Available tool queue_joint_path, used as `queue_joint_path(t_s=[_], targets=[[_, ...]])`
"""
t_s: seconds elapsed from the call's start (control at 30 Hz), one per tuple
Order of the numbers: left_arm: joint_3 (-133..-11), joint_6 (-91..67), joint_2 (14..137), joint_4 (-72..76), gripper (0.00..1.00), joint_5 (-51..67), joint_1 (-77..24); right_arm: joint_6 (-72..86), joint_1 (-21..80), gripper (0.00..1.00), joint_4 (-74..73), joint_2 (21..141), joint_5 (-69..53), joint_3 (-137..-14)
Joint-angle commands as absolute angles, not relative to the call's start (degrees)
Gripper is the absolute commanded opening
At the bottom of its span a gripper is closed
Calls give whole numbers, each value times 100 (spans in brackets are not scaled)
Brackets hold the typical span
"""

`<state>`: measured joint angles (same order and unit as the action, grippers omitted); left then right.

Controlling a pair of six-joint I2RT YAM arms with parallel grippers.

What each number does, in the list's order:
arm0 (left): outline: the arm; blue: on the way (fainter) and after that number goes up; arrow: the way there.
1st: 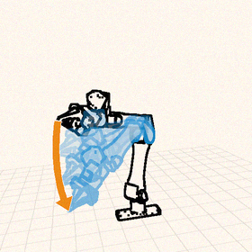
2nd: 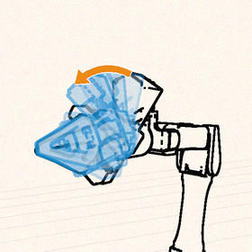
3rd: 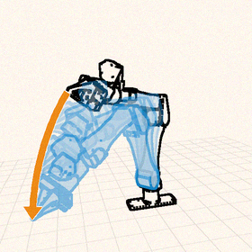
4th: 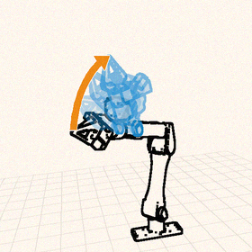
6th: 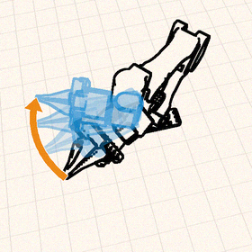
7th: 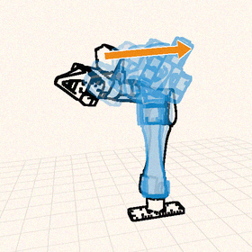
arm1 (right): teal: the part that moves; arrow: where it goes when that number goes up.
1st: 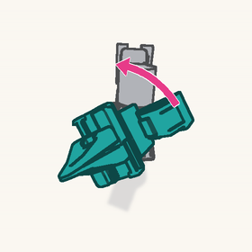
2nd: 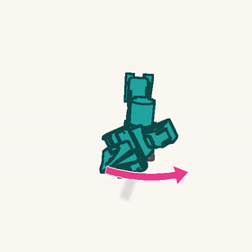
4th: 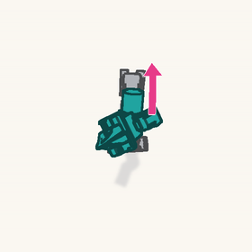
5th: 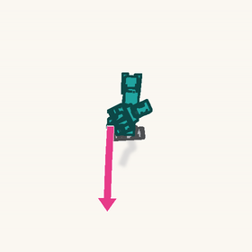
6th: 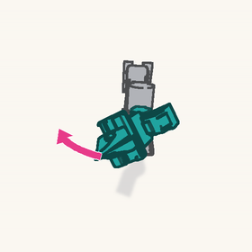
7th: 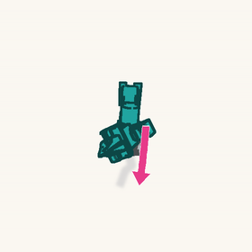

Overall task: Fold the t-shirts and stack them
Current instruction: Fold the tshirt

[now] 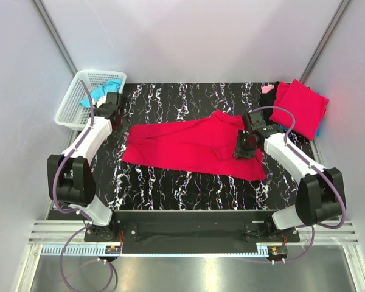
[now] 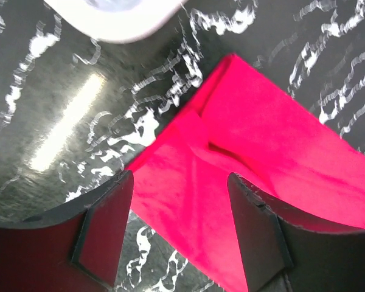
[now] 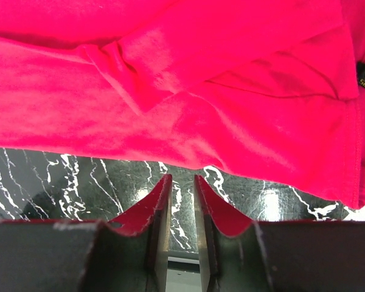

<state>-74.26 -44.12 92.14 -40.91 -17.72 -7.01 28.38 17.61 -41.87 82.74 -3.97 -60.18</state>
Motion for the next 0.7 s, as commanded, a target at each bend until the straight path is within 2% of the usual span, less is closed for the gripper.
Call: queue_joint_path(t_s=[0.0,0.3,0.67], targets=[[-7077,-4289,9114,-3955,68,-1143,-686,2944,1784,29,-4236,8376,-203,-5959],[-6355,-4281,9298,-3964,67,-782,-1002,3041,1784,30,-4263,8868,-132,-5933],[-6521,-4113,9887,-4069,66,-949,-1195,2892,1784,29,-4245,9333,-26,-5941]])
